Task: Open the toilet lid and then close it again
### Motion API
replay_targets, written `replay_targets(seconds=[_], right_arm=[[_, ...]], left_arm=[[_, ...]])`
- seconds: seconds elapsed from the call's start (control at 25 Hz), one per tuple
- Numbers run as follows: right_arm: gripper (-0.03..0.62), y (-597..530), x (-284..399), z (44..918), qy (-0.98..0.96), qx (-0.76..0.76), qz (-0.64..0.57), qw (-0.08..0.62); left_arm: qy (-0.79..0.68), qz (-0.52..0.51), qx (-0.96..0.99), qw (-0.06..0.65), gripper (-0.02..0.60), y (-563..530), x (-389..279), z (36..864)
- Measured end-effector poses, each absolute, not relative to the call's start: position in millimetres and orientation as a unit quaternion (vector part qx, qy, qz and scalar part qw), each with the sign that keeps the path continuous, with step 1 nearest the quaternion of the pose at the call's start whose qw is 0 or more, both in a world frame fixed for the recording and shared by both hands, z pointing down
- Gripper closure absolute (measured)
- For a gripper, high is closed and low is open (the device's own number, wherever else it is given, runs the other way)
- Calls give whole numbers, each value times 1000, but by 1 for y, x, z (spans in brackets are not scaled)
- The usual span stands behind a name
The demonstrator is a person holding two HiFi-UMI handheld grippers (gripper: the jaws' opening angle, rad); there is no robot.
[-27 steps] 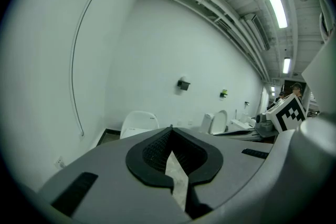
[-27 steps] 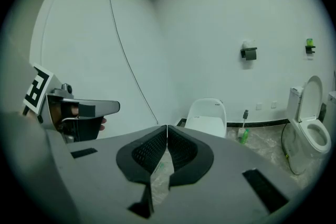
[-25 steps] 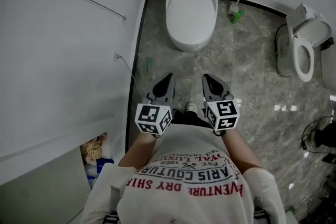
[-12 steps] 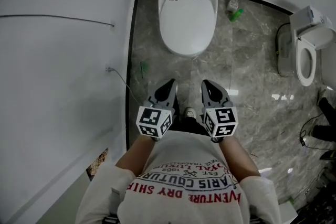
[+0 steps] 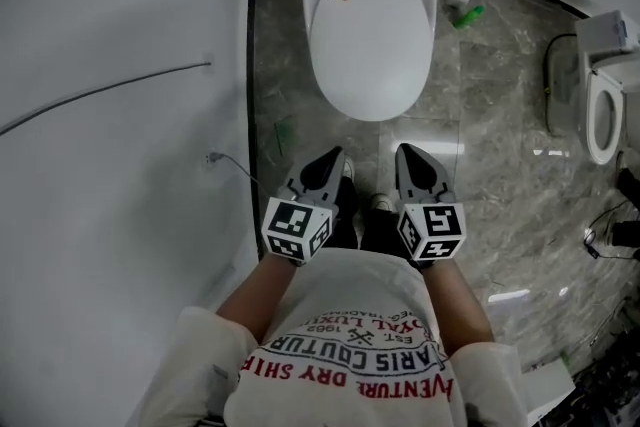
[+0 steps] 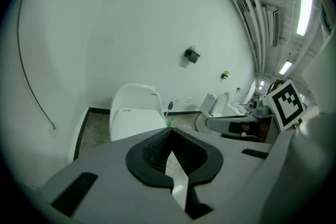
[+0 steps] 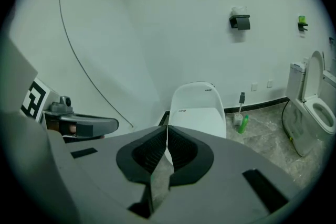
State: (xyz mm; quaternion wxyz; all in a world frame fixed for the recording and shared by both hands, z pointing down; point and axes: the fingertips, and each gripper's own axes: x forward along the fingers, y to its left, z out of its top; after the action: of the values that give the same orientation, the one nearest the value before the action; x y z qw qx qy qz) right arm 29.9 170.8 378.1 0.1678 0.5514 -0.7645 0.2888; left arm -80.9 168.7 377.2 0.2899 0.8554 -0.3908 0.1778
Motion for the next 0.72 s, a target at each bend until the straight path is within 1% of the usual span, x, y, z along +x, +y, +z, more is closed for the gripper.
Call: replay_targets(seconds=[0.12, 0.36, 0.52, 0.72], right_arm=[[579, 158, 35, 389, -771, 549, 278, 166], [579, 153, 41, 431, -792, 521, 248, 198], [579, 155, 38, 475, -817, 472, 242, 225], [579, 143, 40, 535, -838, 441, 189, 261]], left_arm=[[-396, 191, 846, 303, 575, 163, -82, 397], [-405, 191, 842, 301, 575, 159, -67, 446], [-400, 169, 861, 266, 575, 151, -57, 478], [-375, 213, 881, 196, 575, 141, -46, 546]])
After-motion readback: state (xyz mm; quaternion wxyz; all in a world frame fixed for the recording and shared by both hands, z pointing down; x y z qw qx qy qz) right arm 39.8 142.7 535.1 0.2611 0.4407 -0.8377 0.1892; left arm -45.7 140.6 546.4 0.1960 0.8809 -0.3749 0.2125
